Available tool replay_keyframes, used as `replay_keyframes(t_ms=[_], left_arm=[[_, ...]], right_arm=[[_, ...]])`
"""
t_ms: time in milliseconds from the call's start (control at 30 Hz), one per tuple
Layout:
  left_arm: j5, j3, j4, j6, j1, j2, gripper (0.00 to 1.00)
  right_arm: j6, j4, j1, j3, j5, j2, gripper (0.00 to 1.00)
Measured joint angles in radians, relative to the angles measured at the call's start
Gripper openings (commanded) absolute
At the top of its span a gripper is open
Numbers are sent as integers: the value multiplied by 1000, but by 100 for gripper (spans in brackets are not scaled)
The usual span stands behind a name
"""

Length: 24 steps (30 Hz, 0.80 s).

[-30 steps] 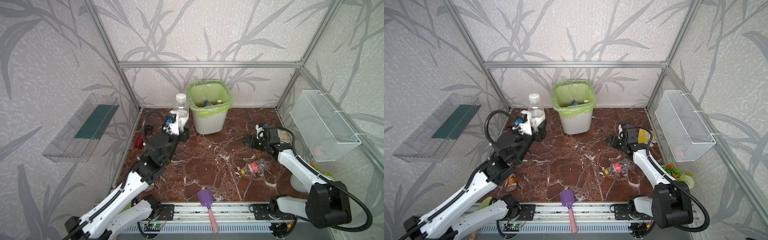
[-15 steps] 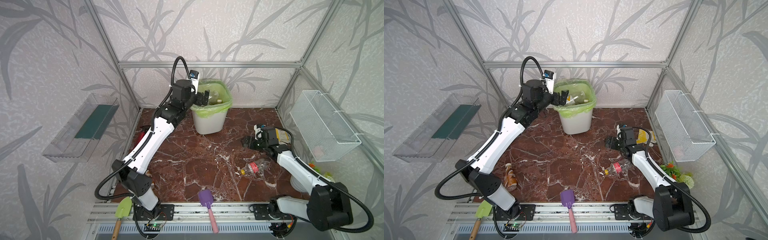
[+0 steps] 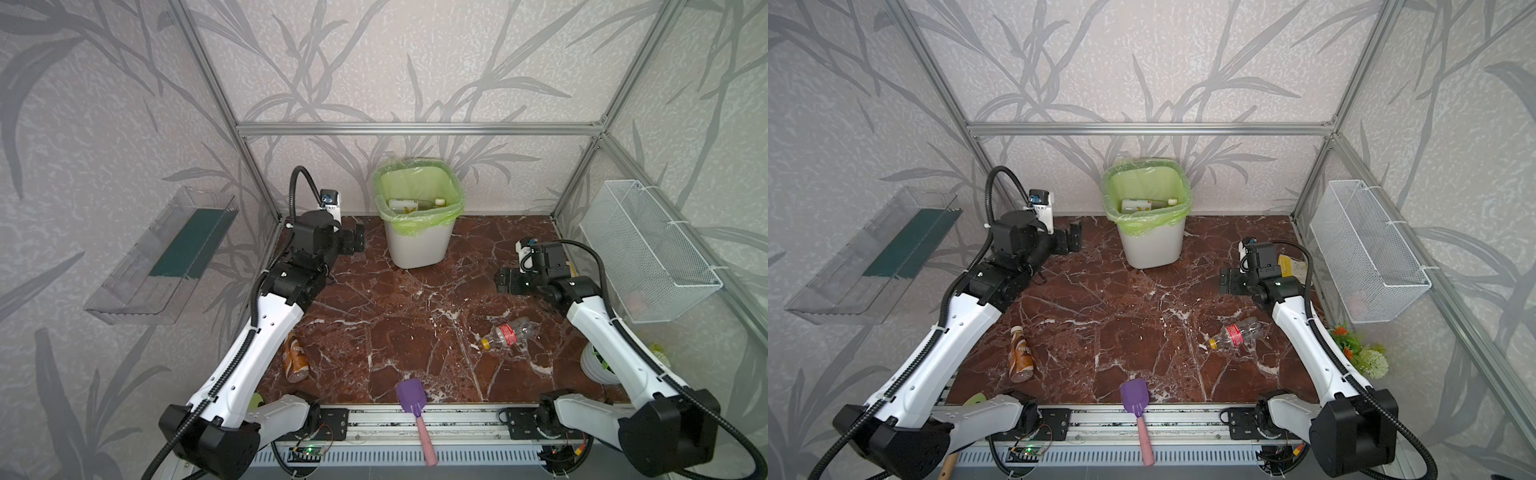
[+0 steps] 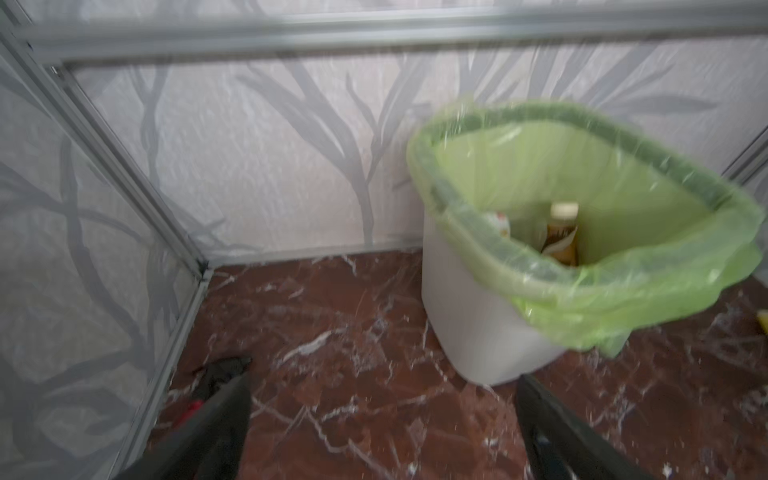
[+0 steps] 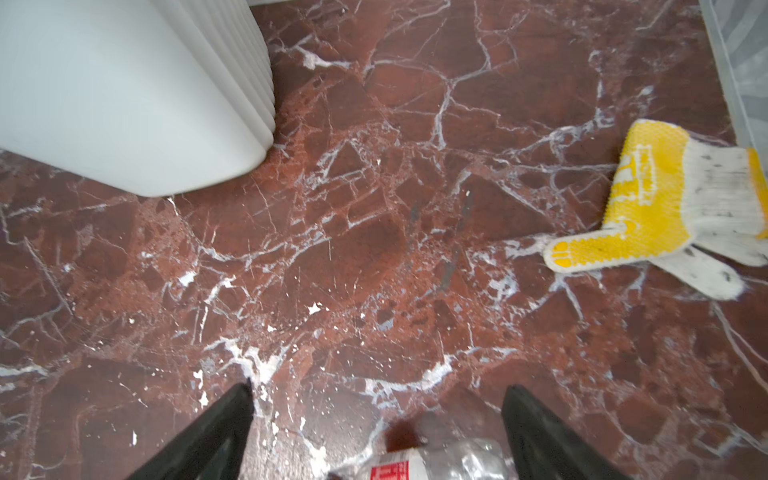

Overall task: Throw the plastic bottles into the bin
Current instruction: 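Release the bottle into the bin while the right gripper moves to the red-label bottle, then lower the right gripper onto the red-label yellow-cap bottle and close it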

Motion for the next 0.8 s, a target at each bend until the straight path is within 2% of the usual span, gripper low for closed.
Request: replay_keyframes(t_ms=[167, 300, 400, 533, 667, 800], left_arm=[[6, -196, -7, -8, 26, -92, 96], [15, -216, 5, -11, 34, -101, 93], [17, -216, 11, -12, 39, -103, 92], [16, -224, 27, -11, 46, -121, 91], [18, -231, 35, -11, 59, -138, 91], [26, -231, 45, -14, 83, -137, 90]], right_arm=[[-137, -179, 80, 71, 15, 48, 92], [-291, -316, 238, 155, 142, 174, 91], [-387, -387, 322, 149, 252, 254, 91], [-489, -441, 334, 125, 322, 266, 92], [-572, -448, 333, 113, 351, 218, 93], [-665, -478, 369, 32, 396, 165, 95]])
